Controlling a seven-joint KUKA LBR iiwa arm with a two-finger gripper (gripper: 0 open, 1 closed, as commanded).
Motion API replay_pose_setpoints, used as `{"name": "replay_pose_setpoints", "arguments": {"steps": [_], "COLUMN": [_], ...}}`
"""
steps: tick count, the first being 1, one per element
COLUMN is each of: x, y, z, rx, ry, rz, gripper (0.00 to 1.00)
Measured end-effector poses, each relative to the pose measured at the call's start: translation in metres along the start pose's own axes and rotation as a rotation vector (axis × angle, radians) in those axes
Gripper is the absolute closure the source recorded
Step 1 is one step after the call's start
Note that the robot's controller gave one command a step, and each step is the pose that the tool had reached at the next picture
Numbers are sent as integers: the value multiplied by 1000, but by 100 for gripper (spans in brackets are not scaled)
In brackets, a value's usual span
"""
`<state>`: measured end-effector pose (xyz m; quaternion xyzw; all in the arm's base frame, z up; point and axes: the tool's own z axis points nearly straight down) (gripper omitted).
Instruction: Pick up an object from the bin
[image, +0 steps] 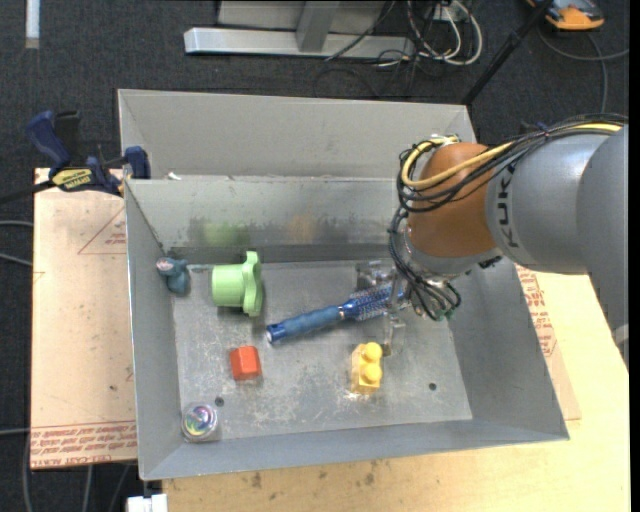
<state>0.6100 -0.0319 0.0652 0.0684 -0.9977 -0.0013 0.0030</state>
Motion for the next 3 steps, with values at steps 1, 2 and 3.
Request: {"name": "replay_pose_setpoints", "arguments": {"steps": [1, 2, 3], "x": [-2, 1, 2], "y": [-1, -7, 1], "z": [-4, -122, -211], "rx": [2, 5, 5], "ry": [-7, -15, -17], "rz": [-1, -30, -34], "gripper": [100, 100, 100]}}
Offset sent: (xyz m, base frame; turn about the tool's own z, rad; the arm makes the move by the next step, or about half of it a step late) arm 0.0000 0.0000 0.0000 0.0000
